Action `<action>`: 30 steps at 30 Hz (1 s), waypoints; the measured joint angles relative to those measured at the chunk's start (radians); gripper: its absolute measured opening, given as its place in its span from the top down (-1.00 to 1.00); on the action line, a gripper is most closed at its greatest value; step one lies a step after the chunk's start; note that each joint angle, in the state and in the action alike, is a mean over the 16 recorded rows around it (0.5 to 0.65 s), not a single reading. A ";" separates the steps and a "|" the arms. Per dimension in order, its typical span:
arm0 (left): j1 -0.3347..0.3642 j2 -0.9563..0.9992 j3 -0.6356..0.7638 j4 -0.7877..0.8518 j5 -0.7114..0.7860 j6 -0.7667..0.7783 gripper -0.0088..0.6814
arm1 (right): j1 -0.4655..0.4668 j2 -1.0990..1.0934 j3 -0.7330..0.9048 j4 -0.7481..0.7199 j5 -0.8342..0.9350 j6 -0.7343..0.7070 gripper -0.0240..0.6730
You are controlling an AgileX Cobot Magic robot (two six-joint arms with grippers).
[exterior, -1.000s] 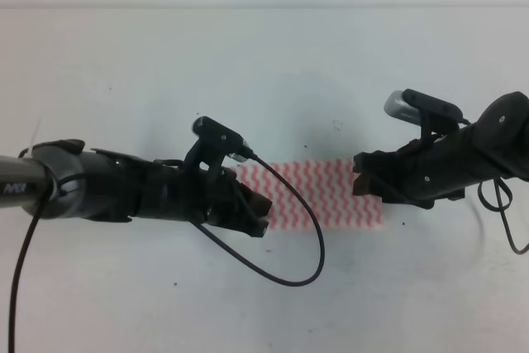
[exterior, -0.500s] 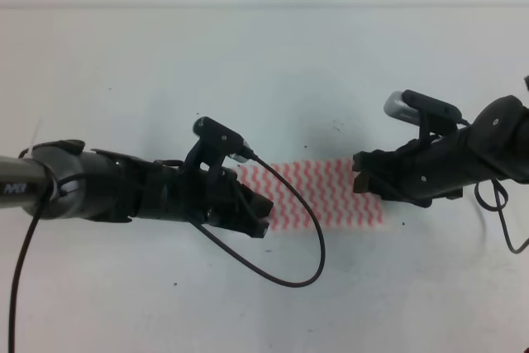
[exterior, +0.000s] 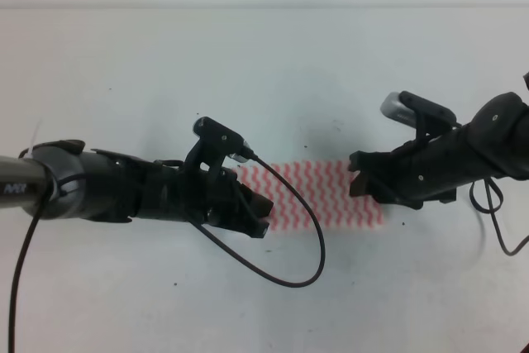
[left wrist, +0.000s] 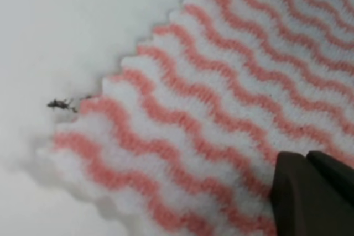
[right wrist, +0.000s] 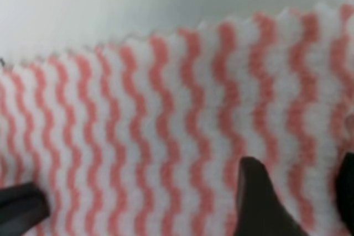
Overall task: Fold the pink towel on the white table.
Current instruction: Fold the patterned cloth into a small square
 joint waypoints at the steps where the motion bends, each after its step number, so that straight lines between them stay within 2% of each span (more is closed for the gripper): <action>1: 0.000 0.000 0.000 0.000 0.000 0.000 0.98 | 0.000 0.001 -0.001 0.001 0.006 0.000 0.84; 18: 0.000 0.000 0.000 0.000 0.000 0.000 0.98 | 0.000 0.005 -0.014 -0.004 0.038 0.001 0.90; 30: 0.000 0.000 0.000 0.002 0.004 0.000 0.98 | 0.001 -0.022 -0.102 -0.028 0.095 0.004 0.93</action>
